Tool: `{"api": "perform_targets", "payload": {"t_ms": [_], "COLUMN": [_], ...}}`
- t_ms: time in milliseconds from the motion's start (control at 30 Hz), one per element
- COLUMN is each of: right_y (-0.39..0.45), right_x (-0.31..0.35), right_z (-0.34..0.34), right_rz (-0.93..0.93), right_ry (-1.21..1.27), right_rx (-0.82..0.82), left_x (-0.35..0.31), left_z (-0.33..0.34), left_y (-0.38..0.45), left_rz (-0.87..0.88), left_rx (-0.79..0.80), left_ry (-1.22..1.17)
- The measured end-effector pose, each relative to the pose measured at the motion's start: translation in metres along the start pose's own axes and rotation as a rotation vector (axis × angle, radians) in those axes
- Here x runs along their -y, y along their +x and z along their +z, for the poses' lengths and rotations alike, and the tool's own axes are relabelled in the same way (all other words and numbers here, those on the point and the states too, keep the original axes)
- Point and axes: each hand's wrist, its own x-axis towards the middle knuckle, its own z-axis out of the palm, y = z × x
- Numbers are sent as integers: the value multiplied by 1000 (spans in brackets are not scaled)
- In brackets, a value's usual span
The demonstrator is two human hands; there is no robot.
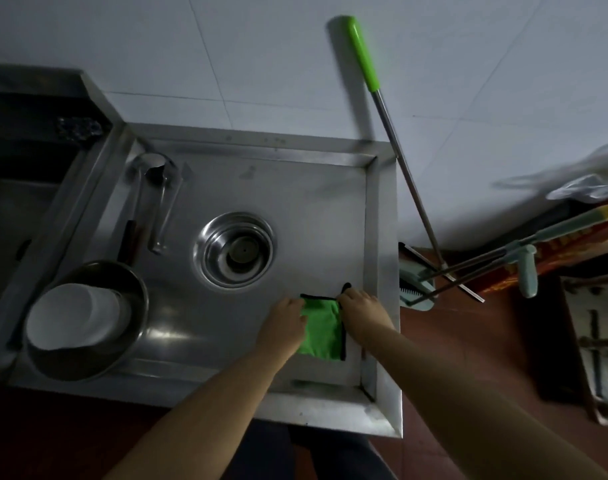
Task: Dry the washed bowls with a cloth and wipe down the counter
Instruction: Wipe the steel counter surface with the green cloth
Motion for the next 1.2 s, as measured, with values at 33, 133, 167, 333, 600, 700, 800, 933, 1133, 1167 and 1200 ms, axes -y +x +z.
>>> {"api": "perform_targets", "payload": {"t_ms": [33, 133, 167, 333, 600, 700, 800, 933, 1133, 1167, 1200], "right_y": [1, 6, 9, 19, 63, 102, 145, 196, 250, 258, 265], "right_x": [2, 6, 8, 15, 10, -3, -22, -44, -77, -81, -85], "right_z": [3, 14, 17, 23, -13, -28, -44, -70, -100, -104, -108], "right_rz": [35, 124, 148, 240, 354, 362, 356, 336, 376, 390, 405], "right_ry": [36, 118, 140, 182, 62, 51, -26, -130, -102, -80, -60], "right_rx": [8, 35, 38, 65, -85, -146, -215, -261, -304, -319, -332], "left_x": [1, 3, 3, 8, -9, -20, -36, -53, -78, -81, -85], "left_z": [-1, 2, 4, 18, -11, -27, -46, -61, -72, -73, -73], "left_y": [8, 28, 35, 59, 121, 167, 215, 273, 346, 356, 363], "left_rz": [-1, -4, 0, -27, 110, 148, 220, 272, 357, 380, 396], "left_rx": [-6, 36, 51, 81, 64, 45, 14, -65, -139, -151, -159], "left_ry": [-1, 18, 18, -25, -2, -23, 30, 60, 76, 82, 87]}}
